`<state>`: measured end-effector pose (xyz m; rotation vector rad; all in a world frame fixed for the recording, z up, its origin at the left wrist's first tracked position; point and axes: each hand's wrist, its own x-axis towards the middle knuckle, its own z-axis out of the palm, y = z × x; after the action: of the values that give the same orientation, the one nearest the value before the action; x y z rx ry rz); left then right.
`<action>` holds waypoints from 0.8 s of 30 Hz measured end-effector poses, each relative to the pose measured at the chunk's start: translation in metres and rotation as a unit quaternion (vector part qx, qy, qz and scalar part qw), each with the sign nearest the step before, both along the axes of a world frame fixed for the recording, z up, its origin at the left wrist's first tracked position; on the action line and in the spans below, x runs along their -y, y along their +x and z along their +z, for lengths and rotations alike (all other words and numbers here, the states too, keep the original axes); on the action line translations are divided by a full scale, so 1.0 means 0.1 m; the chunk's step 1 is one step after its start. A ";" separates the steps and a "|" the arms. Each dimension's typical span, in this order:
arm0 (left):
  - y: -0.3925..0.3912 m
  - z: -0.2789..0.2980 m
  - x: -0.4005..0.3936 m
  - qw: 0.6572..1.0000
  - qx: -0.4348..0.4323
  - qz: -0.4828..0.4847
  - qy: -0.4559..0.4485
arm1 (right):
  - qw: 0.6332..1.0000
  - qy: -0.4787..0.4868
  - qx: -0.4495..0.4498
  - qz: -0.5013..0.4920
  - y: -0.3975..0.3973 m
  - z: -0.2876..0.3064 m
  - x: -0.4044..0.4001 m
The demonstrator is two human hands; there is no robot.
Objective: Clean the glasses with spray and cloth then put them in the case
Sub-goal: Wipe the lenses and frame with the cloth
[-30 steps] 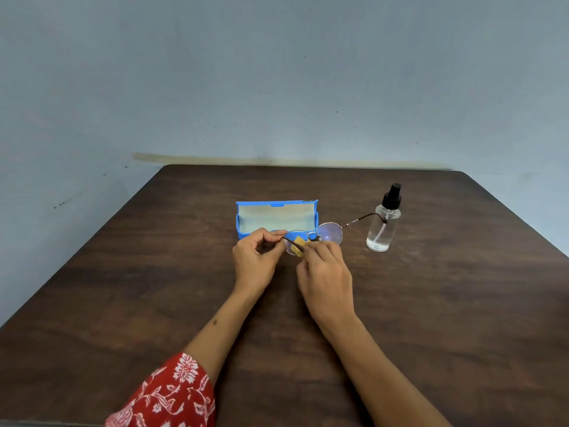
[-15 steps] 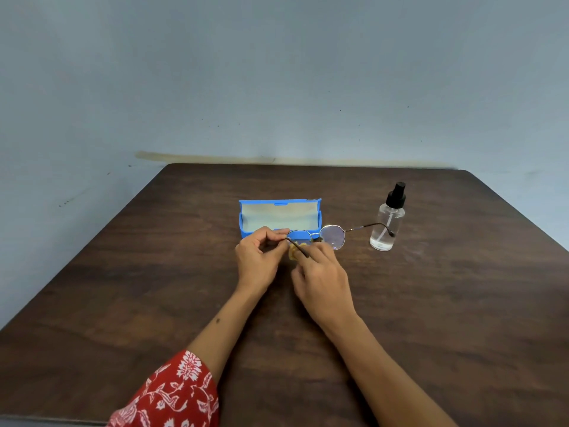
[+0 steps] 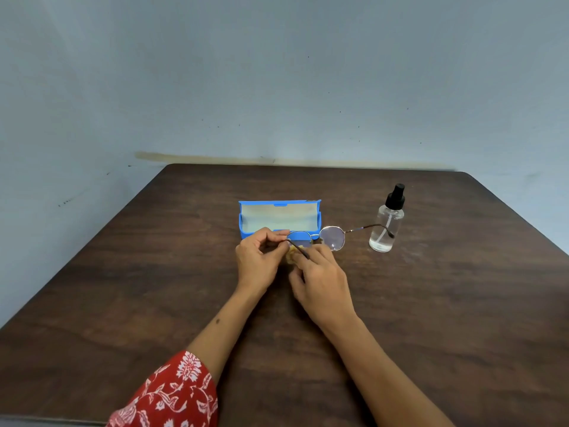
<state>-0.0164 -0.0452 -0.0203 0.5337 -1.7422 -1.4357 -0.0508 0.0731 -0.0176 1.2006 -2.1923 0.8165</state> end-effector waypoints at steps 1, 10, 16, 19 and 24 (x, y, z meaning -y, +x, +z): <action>0.00 0.00 0.00 1.000 -0.002 0.002 -0.003 | 1.000 -0.008 0.003 -0.015 -0.01 0.01 0.00; -0.02 -0.01 0.00 1.000 -0.001 -0.001 -0.009 | 1.000 0.002 -0.018 0.004 0.00 -0.02 0.00; -0.02 -0.02 0.00 1.000 -0.005 -0.005 -0.022 | 0.999 -0.016 -0.007 -0.041 -0.04 0.00 0.00; -0.02 -0.04 0.01 1.000 -0.003 -0.004 -0.017 | 1.000 0.004 0.007 -0.005 0.00 -0.01 0.00; -0.03 -0.05 0.02 1.000 0.000 -0.001 -0.018 | 0.998 0.000 0.049 0.028 0.02 -0.01 -0.03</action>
<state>-0.0191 -0.0468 -0.0250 0.5138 -1.7664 -1.4024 -0.0490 0.0759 -0.0185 1.2522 -2.2450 0.9158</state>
